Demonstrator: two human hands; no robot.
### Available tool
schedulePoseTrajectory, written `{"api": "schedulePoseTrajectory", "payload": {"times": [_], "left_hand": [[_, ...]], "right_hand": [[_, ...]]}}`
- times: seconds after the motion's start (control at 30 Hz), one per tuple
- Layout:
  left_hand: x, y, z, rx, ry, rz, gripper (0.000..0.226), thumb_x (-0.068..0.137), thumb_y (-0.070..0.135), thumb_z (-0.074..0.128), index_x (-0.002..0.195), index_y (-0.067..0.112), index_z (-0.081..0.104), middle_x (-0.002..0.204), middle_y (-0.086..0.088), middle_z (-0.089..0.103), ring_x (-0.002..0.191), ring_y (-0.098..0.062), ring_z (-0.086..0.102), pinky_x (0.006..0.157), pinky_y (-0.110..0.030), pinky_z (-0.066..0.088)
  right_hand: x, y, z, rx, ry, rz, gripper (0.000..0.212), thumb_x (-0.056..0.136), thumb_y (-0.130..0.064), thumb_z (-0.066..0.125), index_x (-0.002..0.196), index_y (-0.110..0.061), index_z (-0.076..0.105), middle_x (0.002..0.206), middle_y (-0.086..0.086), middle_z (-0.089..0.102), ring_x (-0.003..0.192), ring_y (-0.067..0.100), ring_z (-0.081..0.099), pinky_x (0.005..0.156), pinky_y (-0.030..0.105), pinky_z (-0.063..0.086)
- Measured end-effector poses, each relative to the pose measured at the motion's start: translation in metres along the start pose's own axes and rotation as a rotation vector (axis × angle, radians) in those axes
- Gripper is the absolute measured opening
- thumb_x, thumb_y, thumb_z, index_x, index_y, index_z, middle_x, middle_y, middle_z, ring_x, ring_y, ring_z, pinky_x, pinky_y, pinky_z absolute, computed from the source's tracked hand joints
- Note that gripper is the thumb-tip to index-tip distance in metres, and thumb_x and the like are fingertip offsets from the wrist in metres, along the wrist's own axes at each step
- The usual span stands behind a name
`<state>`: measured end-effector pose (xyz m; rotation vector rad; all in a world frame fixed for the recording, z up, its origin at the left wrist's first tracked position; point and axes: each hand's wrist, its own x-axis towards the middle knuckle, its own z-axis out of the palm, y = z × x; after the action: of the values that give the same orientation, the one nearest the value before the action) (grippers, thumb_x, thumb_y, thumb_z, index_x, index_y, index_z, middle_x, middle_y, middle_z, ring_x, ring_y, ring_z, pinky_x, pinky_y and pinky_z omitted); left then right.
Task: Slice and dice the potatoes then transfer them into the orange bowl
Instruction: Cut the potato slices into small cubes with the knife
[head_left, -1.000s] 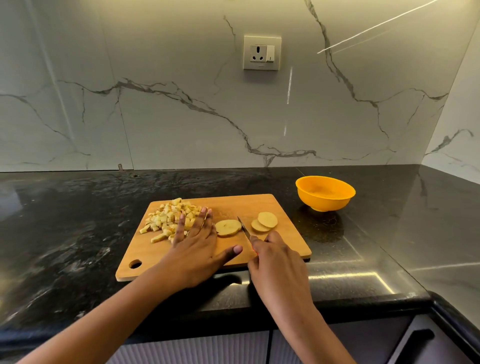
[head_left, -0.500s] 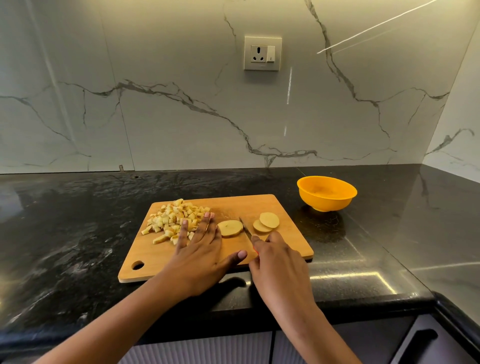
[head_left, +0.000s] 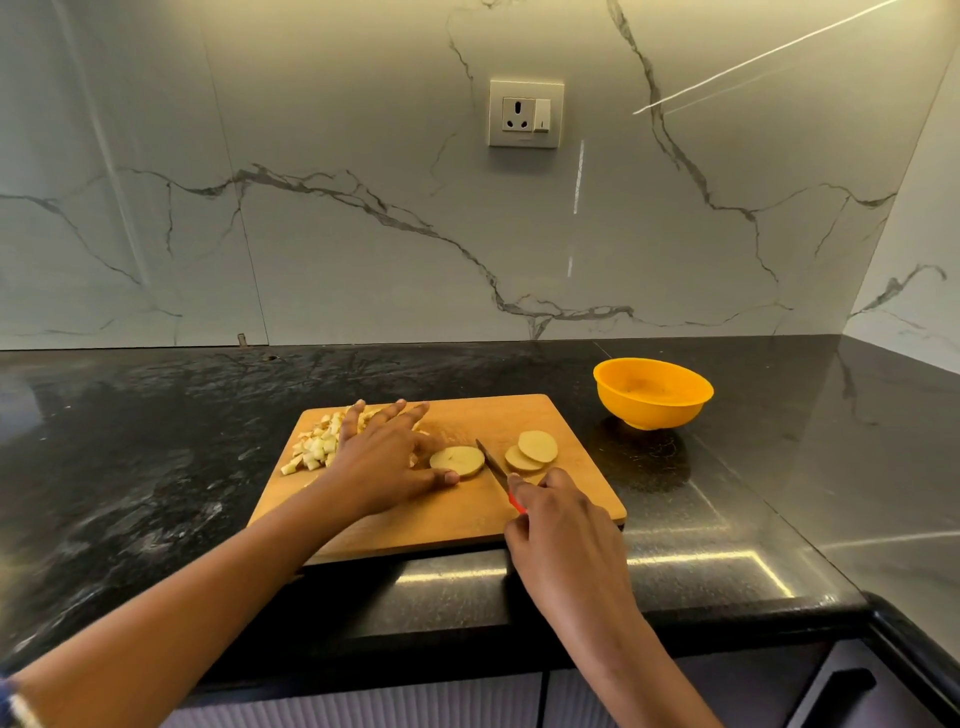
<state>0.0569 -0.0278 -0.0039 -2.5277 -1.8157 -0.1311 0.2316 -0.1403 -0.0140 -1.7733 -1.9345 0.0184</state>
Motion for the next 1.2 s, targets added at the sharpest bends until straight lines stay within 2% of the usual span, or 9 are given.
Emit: {"api": "schedulePoseTrajectory", "payload": {"times": [0.1,0.27,0.4,0.67,0.8,0.93,1.07,1.13,1.2], "left_hand": [[0.002,-0.002,0.002,-0.027,0.056,0.001,0.055,0.081,0.069,0.044,0.128,0.041,0.052,0.156,0.015,0.013,0.145,-0.012,0.005,0.113,-0.05,-0.01],[-0.001,-0.004,0.004,-0.093,0.112,0.012,0.054,0.079,0.069,0.047,0.128,0.044,0.051,0.154,0.016,0.02,0.144,-0.012,0.012,0.113,-0.049,-0.004],[0.0,-0.005,0.002,-0.321,0.265,0.006,0.031,0.083,0.053,0.057,0.111,0.041,0.064,0.148,0.015,0.036,0.14,-0.013,0.022,0.112,-0.049,0.005],[0.013,0.0,0.002,-0.349,0.236,0.02,0.006,0.081,0.04,0.069,0.085,0.036,0.069,0.144,0.014,0.041,0.138,-0.015,0.023,0.11,-0.046,0.006],[0.011,-0.003,0.0,-0.381,0.296,0.039,0.004,0.086,0.037,0.063,0.087,0.034,0.065,0.144,0.015,0.04,0.138,-0.014,0.022,0.111,-0.046,0.002],[0.0,-0.02,-0.011,-0.55,0.339,0.017,0.005,0.082,0.039,0.064,0.078,0.036,0.064,0.141,0.016,0.044,0.135,-0.013,0.032,0.112,-0.049,0.005],[-0.018,-0.05,-0.016,-0.829,0.201,0.051,0.033,0.063,0.058,0.06,0.076,0.031,0.075,0.13,0.027,0.048,0.129,-0.01,0.04,0.112,-0.059,0.018],[-0.025,-0.062,-0.017,-0.76,0.236,0.057,0.032,0.064,0.061,0.058,0.079,0.038,0.074,0.127,0.031,0.047,0.129,-0.009,0.04,0.112,-0.059,0.017],[-0.029,-0.07,-0.017,-0.57,0.299,0.059,0.026,0.066,0.06,0.058,0.078,0.041,0.072,0.129,0.03,0.043,0.13,-0.009,0.039,0.113,-0.056,0.01]], "right_hand": [[0.002,0.001,0.001,-0.005,0.004,-0.009,0.046,0.101,-0.032,0.04,0.146,-0.032,0.033,0.129,-0.005,0.041,0.106,0.011,0.054,0.08,0.022,0.039],[0.007,0.006,0.005,0.005,0.015,0.001,0.045,0.1,-0.033,0.04,0.145,-0.033,0.035,0.128,-0.007,0.043,0.106,0.011,0.054,0.076,0.022,0.036],[0.01,0.007,0.012,0.045,0.062,0.031,0.047,0.1,-0.034,0.04,0.146,-0.035,0.033,0.127,-0.01,0.043,0.108,0.01,0.054,0.081,0.021,0.039],[0.013,0.013,0.017,0.103,0.12,0.045,0.048,0.099,-0.032,0.042,0.146,-0.034,0.034,0.111,-0.012,0.042,0.102,0.009,0.053,0.074,0.02,0.032],[0.014,0.013,0.019,0.133,0.124,0.05,0.047,0.098,-0.031,0.044,0.145,-0.034,0.037,0.109,-0.011,0.044,0.1,0.01,0.054,0.078,0.023,0.04],[0.014,0.014,0.02,0.137,0.119,0.049,0.046,0.098,-0.031,0.044,0.144,-0.035,0.037,0.109,-0.011,0.044,0.1,0.01,0.054,0.079,0.023,0.038],[0.014,0.014,0.02,0.141,0.124,0.042,0.046,0.098,-0.03,0.045,0.144,-0.034,0.039,0.107,-0.011,0.044,0.099,0.009,0.053,0.076,0.021,0.036],[0.014,0.014,0.02,0.141,0.123,0.041,0.046,0.098,-0.029,0.046,0.143,-0.034,0.04,0.106,-0.011,0.045,0.098,0.009,0.053,0.077,0.022,0.037],[0.014,0.013,0.019,0.139,0.127,0.04,0.046,0.098,-0.029,0.046,0.143,-0.033,0.04,0.104,-0.011,0.044,0.096,0.009,0.053,0.076,0.022,0.037]]}}
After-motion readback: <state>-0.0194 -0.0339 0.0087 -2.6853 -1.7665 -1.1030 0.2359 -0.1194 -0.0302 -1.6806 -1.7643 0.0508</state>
